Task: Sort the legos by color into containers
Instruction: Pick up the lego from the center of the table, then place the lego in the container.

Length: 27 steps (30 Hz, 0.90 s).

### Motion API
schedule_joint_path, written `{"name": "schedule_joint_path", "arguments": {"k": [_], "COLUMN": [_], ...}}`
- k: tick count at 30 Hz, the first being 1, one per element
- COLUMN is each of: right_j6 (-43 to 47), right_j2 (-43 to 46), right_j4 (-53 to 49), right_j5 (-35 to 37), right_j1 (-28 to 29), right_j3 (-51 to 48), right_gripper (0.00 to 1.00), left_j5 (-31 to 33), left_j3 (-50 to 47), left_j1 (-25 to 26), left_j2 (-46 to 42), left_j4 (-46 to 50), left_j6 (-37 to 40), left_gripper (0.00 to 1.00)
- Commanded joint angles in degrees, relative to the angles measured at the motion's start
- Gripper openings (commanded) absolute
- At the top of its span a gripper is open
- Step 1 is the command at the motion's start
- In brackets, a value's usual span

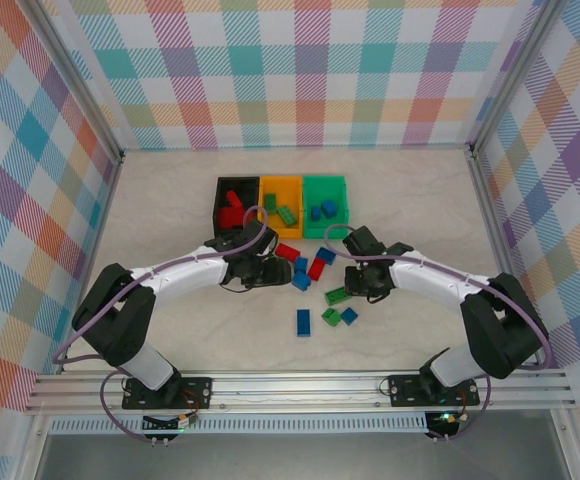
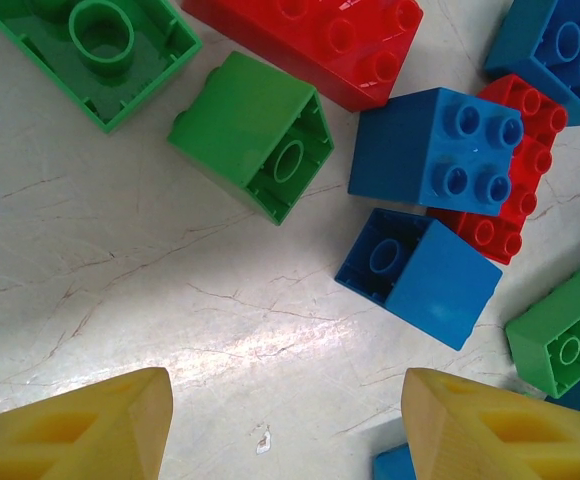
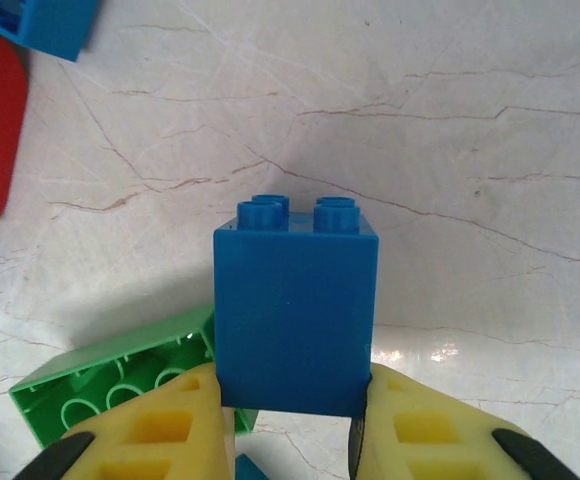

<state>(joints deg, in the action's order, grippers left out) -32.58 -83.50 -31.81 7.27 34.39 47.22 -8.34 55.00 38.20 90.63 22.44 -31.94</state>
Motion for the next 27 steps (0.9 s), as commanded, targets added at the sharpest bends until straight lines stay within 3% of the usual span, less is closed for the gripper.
{"name": "schedule_joint_path", "arguments": {"k": [1,11,19,23,25,27], "right_j6": [0.3,2.9,8.1,10.0,10.7,10.8], "right_j2": [2.4,0.9,-11.9,-19.4,-21.9,-22.5], "right_j4": [-1.1,-0.3,2.5,1.6,0.7,0.6], "right_j5": [-0.5,-0.6,-3.5,-4.0,-3.6,-4.1], "right_j1": [-0.5,-1.0,-4.7,-6.5,-6.7,-6.7], "right_j3": [1.6,8.3,25.2,34.8,38.4,39.6], "right_gripper": [0.32,0.32,0.34,0.42,0.52,0.54], "left_j5": [0.1,0.1,-0.5,-0.5,0.1,0.7], "left_j3": [0.7,0.1,-0.6,-1.3,-1.5,-1.7], "left_j1": [0.7,0.8,3.5,6.3,8.3,10.2], "left_j2": [0.0,-0.4,-2.1,-2.3,-2.6,-3.1], "left_j4": [0.9,1.2,0.5,0.8,1.6,2.5], "left_j6": [0.5,0.4,-0.6,-0.9,-0.8,-0.7], "left_gripper": [0.62,0.62,0.62,0.62,0.62,0.63]}}
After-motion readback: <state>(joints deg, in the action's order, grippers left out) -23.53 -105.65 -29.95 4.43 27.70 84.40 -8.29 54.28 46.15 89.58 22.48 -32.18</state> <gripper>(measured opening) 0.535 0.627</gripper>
